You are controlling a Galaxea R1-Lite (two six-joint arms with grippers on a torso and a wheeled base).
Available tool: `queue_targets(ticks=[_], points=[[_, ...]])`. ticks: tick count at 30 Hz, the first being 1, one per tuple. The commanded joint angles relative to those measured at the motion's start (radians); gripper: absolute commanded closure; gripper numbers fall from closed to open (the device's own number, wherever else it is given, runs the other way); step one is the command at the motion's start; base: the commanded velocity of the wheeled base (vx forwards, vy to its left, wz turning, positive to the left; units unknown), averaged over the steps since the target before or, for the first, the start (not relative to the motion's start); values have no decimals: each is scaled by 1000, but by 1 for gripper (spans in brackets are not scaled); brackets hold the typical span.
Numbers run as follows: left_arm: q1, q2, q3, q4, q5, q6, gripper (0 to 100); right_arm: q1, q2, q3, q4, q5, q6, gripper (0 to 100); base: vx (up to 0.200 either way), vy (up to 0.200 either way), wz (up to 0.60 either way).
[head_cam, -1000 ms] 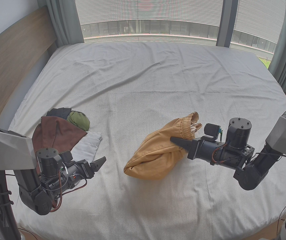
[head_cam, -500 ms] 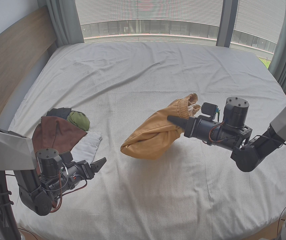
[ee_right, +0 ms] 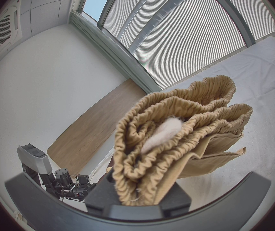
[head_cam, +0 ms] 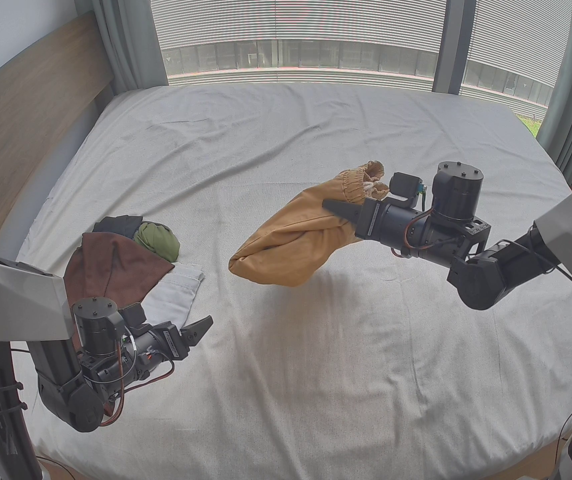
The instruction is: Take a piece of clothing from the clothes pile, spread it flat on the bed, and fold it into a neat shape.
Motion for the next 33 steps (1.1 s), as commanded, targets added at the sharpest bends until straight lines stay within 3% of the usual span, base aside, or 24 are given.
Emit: queue_targets(ticks=[1, 16, 28, 33], points=[[0, 0, 0, 0, 0, -1, 0, -8, 73, -90, 30, 1, 4, 100, 0, 0, 0], [0, 7, -2, 0, 0, -1, 0, -18, 162, -249, 101, 1, 5, 100, 0, 0, 0], [3, 11, -5, 0, -2, -1, 0, -46, 249, -513, 234, -2, 5, 100, 0, 0, 0], [2, 12, 0, 0, -3, -1, 0, -52, 313, -524, 228, -2, 1, 100, 0, 0, 0]])
